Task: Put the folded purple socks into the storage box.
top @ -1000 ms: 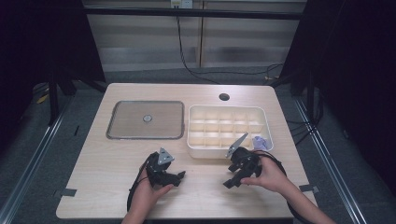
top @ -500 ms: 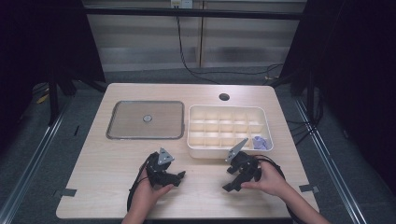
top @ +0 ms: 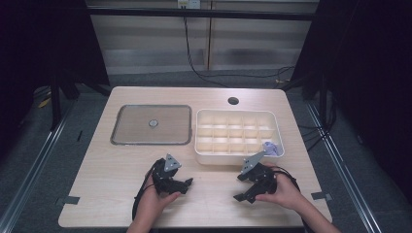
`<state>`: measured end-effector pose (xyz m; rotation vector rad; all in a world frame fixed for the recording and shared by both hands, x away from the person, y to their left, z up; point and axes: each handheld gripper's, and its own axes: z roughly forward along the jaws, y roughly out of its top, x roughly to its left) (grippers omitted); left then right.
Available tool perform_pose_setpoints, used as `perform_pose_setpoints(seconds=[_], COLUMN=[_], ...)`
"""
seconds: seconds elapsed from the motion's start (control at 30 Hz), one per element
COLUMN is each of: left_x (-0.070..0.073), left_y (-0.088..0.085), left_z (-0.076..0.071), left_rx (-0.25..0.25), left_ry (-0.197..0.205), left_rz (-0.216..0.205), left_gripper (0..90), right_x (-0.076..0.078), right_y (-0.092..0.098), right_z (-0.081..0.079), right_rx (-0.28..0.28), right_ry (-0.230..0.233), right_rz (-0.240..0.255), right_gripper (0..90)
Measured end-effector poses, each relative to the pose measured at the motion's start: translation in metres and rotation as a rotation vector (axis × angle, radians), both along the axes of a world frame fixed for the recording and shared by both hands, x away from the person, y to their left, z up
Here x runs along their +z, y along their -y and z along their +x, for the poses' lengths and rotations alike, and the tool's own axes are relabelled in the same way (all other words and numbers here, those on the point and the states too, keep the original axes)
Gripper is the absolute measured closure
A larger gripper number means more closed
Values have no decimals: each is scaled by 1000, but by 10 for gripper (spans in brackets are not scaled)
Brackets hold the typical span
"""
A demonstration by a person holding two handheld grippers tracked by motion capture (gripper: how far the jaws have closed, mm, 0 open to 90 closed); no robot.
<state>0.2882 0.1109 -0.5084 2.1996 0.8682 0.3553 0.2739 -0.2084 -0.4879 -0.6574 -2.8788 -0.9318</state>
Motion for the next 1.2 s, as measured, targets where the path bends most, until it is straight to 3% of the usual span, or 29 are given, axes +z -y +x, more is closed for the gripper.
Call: perform_pose_setpoints(seconds=[0.3, 0.47, 0.63, 0.77, 0.9, 1.2], left_x=[0, 0, 0, 0, 0, 0], left_y=[0, 0, 0, 0, 0, 0], left_z=[0, 0, 0, 0, 0, 0], left_rx=[-1, 0, -4, -3, -3, 0], left_ry=[-2, -2, -4, -4, -4, -2], left_rz=[3, 3, 1, 1, 2, 3], left_gripper=[147, 147, 147, 147, 147, 147], right_x=[-7, -12, -17, -19, -21, -22], right_y=[10, 15, 17, 19, 20, 19], right_z=[-9, -14, -21, -21, -23, -26], right_rx=[-24, -31, -25, -34, -30, -31], right_ry=[56, 111, 173, 168, 194, 222], right_rz=[72, 121, 129, 163, 178, 167], right_gripper=[213, 213, 212, 212, 212, 198])
